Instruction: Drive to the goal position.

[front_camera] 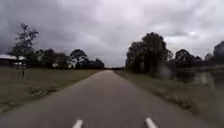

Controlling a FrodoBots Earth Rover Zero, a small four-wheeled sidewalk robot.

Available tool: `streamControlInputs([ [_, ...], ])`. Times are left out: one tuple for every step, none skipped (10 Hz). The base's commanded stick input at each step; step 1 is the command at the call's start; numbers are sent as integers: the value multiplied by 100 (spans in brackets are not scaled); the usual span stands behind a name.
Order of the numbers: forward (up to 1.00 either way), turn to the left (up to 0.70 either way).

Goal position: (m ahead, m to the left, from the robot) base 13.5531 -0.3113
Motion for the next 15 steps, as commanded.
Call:
streamControlInputs([
  [84, 11],
  [84, 3],
  [84, 3],
  [84, 3],
  [84, 3],
  [84, 3],
  [84, 3],
  [84, 3],
  [84, 3],
  [84, 3],
  [84, 3],
  [84, 3],
  [84, 3],
  [84, 3],
  [84, 3],
])
